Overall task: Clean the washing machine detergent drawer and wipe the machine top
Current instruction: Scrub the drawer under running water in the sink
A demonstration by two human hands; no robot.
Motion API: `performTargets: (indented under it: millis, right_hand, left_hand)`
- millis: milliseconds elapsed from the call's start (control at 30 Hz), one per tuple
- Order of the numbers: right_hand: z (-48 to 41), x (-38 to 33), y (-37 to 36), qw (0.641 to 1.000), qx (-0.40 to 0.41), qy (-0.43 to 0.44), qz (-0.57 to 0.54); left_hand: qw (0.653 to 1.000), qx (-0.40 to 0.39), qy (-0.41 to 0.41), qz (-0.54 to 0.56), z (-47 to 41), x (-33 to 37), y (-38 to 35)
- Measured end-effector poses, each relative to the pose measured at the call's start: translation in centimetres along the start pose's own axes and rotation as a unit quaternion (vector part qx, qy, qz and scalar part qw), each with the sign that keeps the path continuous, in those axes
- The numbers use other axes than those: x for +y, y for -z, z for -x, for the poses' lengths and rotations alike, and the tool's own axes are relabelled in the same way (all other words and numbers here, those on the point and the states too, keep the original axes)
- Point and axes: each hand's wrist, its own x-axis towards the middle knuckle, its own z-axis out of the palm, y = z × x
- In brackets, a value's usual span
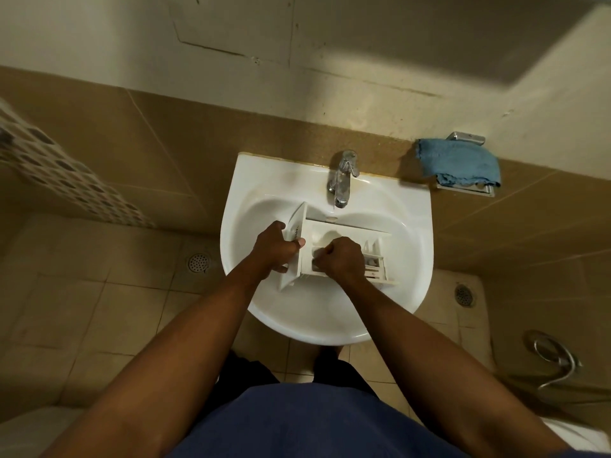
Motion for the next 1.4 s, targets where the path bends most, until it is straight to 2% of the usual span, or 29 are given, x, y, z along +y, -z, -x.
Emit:
performTargets:
  millis: [67, 167, 300, 467, 600, 633, 733, 867, 967, 1133, 1167, 1300, 1400]
  right_hand:
    - [0.1, 0.7, 0.2, 0.999, 0.005, 0.006, -0.041]
    - [-0.1, 0.4, 1.7, 0.977, -0.061, -0.044, -0.198]
    - [-2.5, -1.8, 3.7, 0.864, -0.107, -0.150, -0.468]
    - [-6.2, -3.0, 4.3, 0.766, -0.126, -0.145, -0.613]
    - [-7.1, -2.6, 4.5, 0.641, -0.120, -0.174, -0.738]
    - [-7.4, -2.5, 4.6, 0.621, -0.121, -0.181, -0.753]
    - [-7.8, -2.7, 5.2, 0.602, -0.150, -0.180, -0.764]
    - [-7.7, -3.2, 5.8, 0.602, -0.193, -0.160, -0.758]
    - [-8.0, -2.7, 6.0, 0.617, -0.197, -0.153, -0.746]
    - [-8.1, -2.0, 6.4, 0.619, -0.211, -0.149, -0.742]
    - [-7.8, -2.1, 6.5, 0.634, -0.207, -0.147, -0.730]
    - [-4.9, -2.0, 5.7, 0.766, -0.194, -0.135, -0.597]
    - [-1.1, -2.1, 4.0, 0.839, -0.212, -0.100, -0.490]
  left_hand:
    - [1.000, 0.003, -0.001, -0.001, 0.0, 0.0, 0.0]
    - [1.000, -0.003, 0.005, 0.011, -0.1, 0.0, 0.1]
    - [1.000, -0.007, 0.009, 0.018, -0.1, 0.1, 0.2]
    - [1.000, -0.001, 0.012, 0.015, -0.2, 0.0, -0.1]
    - [1.000, 0.002, 0.018, 0.015, -0.3, 0.1, -0.1]
    - [1.000, 0.002, 0.019, 0.012, -0.3, 0.1, -0.1]
    - [1.000, -0.001, 0.021, 0.011, -0.4, 0.1, -0.2]
    - [1.000, -0.002, 0.023, 0.012, -0.5, 0.1, -0.1]
    - [1.000, -0.003, 0.020, 0.009, -0.5, 0.1, -0.1]
    - [1.000, -0.004, 0.018, 0.004, -0.6, 0.0, -0.1]
    - [1.000, -0.004, 0.018, 0.005, -0.6, 0.0, -0.1]
    - [1.000, -0.007, 0.016, 0.012, -0.6, -0.1, 0.0]
    - [1.000, -0.004, 0.007, 0.007, -0.4, -0.1, 0.0]
